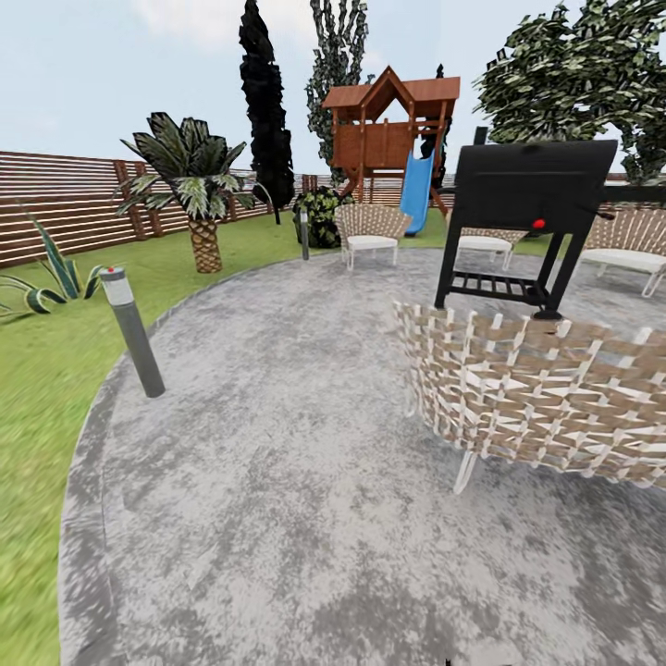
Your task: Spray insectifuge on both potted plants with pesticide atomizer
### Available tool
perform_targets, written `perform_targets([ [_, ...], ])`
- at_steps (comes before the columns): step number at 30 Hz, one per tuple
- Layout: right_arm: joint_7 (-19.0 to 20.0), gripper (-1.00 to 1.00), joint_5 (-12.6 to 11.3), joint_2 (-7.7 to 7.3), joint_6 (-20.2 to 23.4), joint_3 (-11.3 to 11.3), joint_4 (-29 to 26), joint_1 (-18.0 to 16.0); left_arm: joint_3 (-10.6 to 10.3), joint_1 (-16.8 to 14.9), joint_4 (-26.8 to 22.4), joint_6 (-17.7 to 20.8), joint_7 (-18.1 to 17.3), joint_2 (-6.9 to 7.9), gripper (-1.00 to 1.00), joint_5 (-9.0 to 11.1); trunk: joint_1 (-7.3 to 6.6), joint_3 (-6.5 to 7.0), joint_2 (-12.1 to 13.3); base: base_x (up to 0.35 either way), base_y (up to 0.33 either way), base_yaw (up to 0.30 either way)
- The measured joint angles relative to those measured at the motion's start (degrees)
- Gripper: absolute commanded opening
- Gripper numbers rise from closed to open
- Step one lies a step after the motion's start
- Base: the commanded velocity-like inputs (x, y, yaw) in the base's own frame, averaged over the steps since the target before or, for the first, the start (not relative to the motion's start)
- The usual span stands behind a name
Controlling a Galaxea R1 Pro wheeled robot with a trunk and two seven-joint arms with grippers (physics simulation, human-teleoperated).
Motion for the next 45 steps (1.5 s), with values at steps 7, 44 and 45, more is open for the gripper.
perform_targets([
  [7, -0.01, 1.0, -0.15, 0.09, 0.0, -0.03, 0.0, 0.0, 0.0, 0.0, 0.0, 0.0, 0.0, -0.07, -1.0, 0.0, 0.0, 0.0, 0.0, 0.334, 0.087, 0.0],
  [44, 0.04, 1.0, -0.15, 0.1, 0.0, -0.03, 0.0, 0.0, 0.0, 0.02, 0.0, -0.03, -0.02, -0.26, -1.0, -0.09, 0.0, 0.0, 0.0, 0.337, 0.015, 0.0],
  [45, 0.04, 1.0, -0.15, 0.09, 0.0, -0.03, 0.0, 0.0, 0.0, 0.01, 0.0, -0.02, -0.03, -0.25, -1.0, -0.09, 0.0, 0.0, 0.0, 0.338, 0.093, 0.0],
])
